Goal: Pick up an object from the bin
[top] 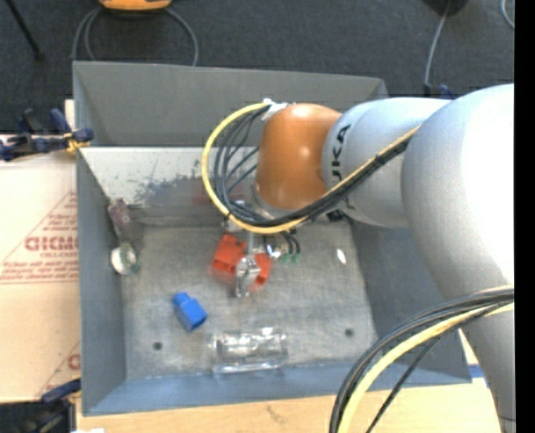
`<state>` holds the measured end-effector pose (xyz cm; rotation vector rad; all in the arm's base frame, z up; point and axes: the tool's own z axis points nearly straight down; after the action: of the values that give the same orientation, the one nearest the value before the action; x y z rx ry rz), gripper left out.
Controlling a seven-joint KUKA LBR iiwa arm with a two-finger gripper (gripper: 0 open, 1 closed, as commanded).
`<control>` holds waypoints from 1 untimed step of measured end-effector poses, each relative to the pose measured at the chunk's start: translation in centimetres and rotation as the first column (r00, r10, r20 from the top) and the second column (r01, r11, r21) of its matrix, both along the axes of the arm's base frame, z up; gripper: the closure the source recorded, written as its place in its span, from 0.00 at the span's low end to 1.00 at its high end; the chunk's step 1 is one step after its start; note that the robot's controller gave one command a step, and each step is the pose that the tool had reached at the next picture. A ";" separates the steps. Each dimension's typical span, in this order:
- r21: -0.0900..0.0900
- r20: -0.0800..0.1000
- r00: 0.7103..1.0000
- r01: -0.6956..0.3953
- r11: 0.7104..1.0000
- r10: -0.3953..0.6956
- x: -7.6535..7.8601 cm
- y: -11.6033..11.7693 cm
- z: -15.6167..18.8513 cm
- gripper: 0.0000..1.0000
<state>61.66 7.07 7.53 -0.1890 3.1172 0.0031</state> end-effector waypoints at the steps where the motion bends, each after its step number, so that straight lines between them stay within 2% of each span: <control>1: 0.001 0.010 1.000 0.003 1.000 -0.003 0.3 -0.1 0.3 1.00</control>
Offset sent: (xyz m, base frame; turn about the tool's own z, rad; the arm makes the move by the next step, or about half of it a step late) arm 0.0000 0.0000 0.0000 0.0000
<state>62.01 6.95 7.87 -0.1838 3.1075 0.0036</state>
